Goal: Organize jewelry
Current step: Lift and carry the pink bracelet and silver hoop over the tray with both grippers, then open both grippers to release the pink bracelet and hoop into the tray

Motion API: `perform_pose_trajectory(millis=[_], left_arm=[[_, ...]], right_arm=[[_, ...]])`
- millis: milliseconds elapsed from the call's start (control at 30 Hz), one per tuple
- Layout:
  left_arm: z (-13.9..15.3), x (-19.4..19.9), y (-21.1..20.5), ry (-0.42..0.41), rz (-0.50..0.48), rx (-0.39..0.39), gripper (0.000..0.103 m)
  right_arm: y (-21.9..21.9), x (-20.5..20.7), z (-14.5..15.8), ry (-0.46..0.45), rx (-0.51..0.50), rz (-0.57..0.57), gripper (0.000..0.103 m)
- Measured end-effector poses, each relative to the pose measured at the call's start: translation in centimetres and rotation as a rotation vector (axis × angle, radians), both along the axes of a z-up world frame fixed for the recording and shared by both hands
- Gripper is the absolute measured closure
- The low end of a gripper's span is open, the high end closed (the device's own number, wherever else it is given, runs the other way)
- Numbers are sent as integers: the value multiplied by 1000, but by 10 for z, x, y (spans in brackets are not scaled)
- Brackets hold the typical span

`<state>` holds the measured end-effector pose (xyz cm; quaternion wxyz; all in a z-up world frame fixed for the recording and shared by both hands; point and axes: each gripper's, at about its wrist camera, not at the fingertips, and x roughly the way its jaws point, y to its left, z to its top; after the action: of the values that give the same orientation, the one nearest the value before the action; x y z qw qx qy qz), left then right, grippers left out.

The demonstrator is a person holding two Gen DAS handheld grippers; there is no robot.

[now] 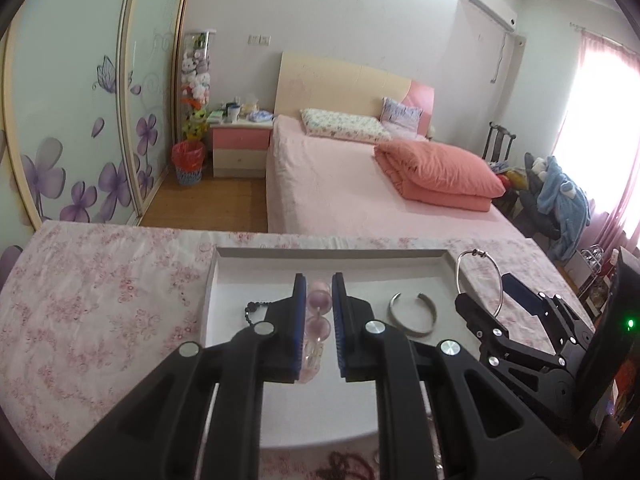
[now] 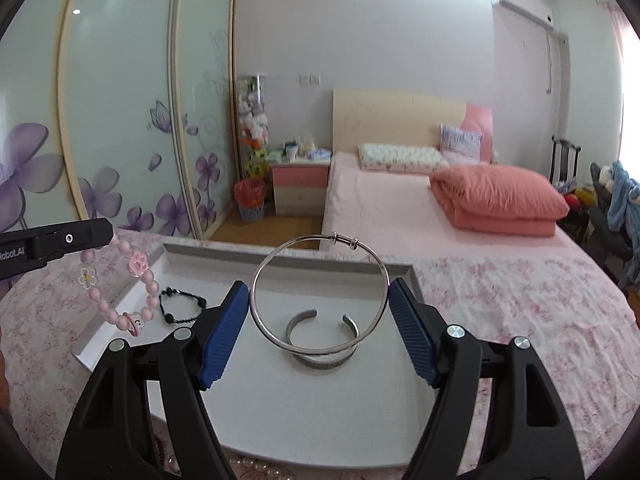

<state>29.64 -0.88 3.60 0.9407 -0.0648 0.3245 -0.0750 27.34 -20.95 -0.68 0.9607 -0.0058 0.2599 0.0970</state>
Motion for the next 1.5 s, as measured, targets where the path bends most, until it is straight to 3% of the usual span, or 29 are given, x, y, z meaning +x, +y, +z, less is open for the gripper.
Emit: perform_pose_trajectory(millis=[167,500,667,1500], left_arm=[[-16,20,-3,38,2,-2,89],[-34,39,-4,77,9,-23,89],[-33,39,-2,66,8,-32,78],[-41,16,6,91,27,-24,78]], right_arm=[[7,17,-14,101,-11,9,31],[9,34,-27,184,-9,2,30],[6,29,-24,171,1,2,24],[-6,8,-17,140,9,5,25]])
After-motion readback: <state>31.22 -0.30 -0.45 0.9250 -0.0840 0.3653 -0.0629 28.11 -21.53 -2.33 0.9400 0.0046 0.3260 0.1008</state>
